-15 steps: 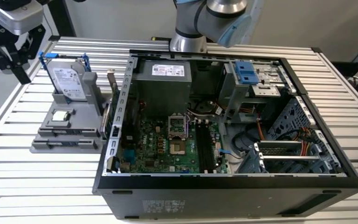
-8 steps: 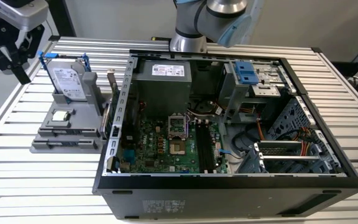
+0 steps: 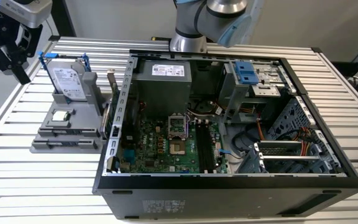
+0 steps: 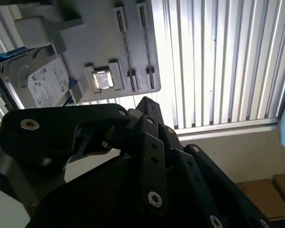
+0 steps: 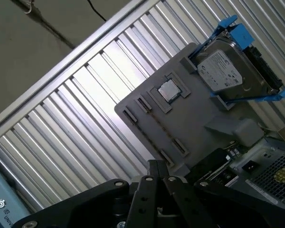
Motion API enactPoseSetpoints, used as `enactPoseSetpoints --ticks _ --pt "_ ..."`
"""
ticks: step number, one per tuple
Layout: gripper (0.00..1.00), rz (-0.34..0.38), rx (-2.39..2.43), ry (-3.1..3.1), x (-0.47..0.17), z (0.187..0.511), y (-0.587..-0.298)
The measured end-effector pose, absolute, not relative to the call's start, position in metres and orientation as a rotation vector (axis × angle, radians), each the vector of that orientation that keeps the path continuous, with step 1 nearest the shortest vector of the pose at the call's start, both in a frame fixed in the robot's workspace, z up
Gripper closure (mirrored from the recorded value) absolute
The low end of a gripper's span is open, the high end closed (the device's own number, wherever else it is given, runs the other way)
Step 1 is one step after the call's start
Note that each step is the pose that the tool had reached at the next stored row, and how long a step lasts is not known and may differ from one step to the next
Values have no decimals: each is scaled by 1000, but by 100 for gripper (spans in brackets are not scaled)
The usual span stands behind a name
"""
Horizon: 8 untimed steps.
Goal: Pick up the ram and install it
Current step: 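Pick up the ram and move it above insertion slot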
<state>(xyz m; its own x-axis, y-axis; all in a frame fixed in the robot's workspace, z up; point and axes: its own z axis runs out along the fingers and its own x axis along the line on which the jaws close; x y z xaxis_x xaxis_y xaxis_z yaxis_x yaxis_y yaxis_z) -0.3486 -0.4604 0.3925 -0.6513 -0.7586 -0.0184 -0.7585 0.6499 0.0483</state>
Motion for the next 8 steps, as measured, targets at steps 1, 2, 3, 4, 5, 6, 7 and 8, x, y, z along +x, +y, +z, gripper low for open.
enactPoseSetpoints --ticks 1,2,3,4,5,6,7,8 --pt "100 -81 1312 -2850 -349 393 -460" --pt "100 -81 1312 -2849 -349 392 -460" --pt "100 -81 1313 -2849 -349 392 -460" --pt "100 -81 1313 -2849 -349 392 -460" --pt "100 -81 1314 -2849 -349 392 -460" --pt "100 -80 1317 -2847 -349 392 -460" --pt "100 -79 1327 -2842 -349 392 -460" --pt "100 -78 1338 -2836 -349 392 -460"
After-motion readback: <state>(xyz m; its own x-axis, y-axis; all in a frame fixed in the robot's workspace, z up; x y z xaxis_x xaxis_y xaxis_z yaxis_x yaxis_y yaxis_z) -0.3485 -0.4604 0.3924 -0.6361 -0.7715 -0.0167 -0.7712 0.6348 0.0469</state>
